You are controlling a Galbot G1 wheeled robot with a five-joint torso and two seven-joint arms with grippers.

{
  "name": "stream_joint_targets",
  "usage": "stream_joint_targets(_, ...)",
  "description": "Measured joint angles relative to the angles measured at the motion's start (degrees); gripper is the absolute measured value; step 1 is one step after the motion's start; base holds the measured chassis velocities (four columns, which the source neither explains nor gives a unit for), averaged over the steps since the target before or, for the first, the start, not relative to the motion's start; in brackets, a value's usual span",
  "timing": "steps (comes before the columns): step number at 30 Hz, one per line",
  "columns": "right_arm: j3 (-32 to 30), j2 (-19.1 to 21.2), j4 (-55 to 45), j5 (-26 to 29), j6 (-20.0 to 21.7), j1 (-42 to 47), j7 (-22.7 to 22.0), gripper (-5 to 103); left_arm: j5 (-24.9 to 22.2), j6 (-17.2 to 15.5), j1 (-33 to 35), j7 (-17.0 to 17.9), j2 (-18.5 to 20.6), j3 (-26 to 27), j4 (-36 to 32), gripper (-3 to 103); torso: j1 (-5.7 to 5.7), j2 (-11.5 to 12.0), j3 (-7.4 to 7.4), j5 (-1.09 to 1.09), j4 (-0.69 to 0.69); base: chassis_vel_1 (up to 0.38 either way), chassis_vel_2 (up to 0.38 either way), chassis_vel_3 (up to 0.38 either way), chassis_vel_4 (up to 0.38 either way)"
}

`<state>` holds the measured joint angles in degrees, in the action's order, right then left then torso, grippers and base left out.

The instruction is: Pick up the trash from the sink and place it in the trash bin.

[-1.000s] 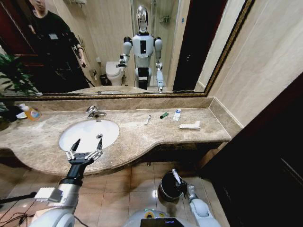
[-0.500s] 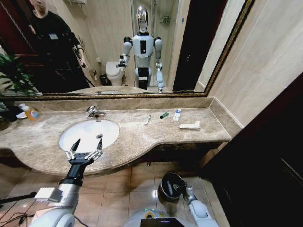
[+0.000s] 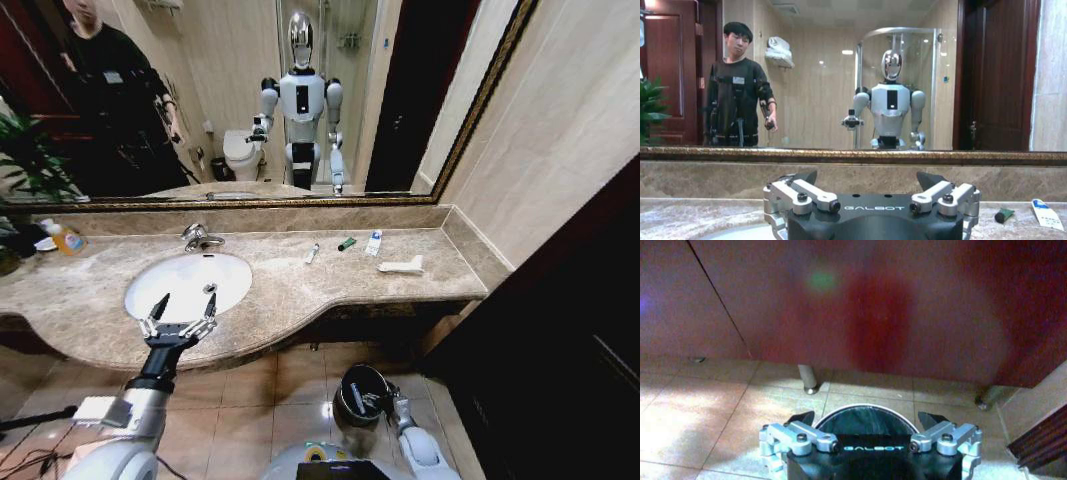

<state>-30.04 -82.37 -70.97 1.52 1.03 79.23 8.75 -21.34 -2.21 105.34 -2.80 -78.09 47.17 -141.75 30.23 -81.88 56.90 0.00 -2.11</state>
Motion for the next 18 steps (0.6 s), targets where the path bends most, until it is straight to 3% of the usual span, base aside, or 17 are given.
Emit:
stream_joint_targets(11,-0.6,0.3,-1.5,1.6,0.1,1.0,0.0,100,0.0,0.0,0.0,0.0,0.0,0.0,0.0,100,0.0,0.0,0.0,0.01,0.0,0.0,0.0,0.0,0.0)
stream_joint_targets(18,-2.6,1.3,-10.5,6.1,1.7,4.6,1.1,100,0.0,0.0,0.0,0.0,0.0,0.0,0.0,100,0.0,0.0,0.0,0.01,0.0,0.0,0.0,0.0,0.0)
